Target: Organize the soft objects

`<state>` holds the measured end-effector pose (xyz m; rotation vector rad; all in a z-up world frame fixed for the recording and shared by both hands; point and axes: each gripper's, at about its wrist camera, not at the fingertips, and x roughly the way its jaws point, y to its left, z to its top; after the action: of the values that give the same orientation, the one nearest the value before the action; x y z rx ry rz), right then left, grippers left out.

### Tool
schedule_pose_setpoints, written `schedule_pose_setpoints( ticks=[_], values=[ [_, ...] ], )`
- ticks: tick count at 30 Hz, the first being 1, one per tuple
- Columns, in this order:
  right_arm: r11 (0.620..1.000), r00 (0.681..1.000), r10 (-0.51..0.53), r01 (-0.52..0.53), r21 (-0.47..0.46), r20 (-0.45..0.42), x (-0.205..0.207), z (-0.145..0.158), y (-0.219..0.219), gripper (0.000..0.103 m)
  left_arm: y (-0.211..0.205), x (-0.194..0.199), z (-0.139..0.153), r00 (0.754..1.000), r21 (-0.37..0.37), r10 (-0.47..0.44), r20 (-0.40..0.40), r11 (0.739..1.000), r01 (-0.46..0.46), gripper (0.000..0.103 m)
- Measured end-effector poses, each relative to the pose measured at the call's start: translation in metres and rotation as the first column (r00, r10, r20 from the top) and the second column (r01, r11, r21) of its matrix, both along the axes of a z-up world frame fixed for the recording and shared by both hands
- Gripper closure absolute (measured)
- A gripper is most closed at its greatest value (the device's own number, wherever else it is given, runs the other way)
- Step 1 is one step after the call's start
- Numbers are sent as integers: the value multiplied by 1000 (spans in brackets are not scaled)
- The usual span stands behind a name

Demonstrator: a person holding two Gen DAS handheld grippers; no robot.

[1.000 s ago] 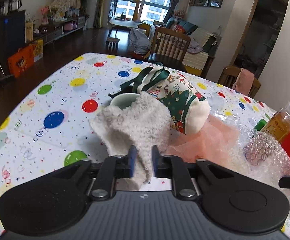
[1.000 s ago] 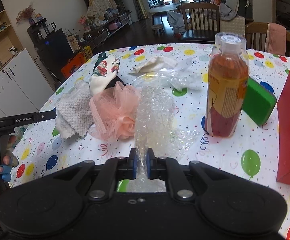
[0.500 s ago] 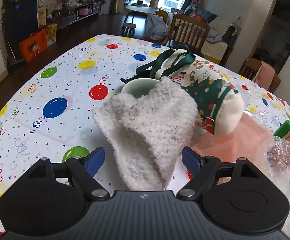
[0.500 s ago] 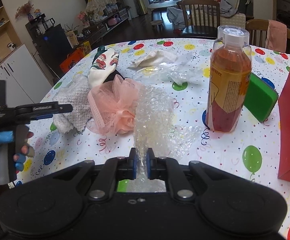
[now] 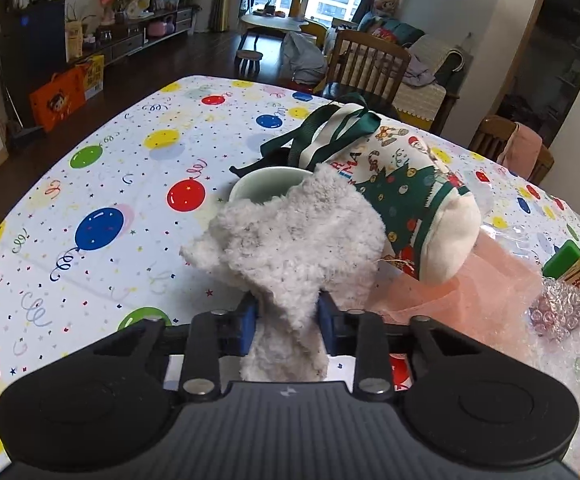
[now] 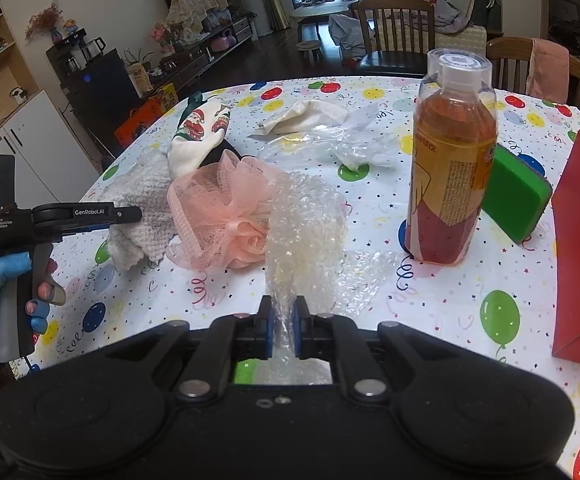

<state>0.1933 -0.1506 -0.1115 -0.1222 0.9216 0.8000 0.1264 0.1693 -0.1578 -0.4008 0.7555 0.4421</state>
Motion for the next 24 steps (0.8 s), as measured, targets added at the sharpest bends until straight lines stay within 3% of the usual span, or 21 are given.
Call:
schedule_pose_setpoints(
  ticks=[7, 10, 24],
  values=[
    [1000, 1000, -2, 2, 6, 7, 0, 2, -1, 95, 1, -6, 5, 1000, -5, -5, 14, 1000, 5, 83],
    [1000, 1000, -1, 1, 19, 10, 0, 6, -4, 95, -1, -12, 12, 1000, -3, -6, 25, 1000, 6, 92],
    [992, 1000, -18, 15, 128, 22, -5, 40, -39, 95, -32, -37, 66, 986, -13, -102, 135, 994, 104, 93]
  ],
)
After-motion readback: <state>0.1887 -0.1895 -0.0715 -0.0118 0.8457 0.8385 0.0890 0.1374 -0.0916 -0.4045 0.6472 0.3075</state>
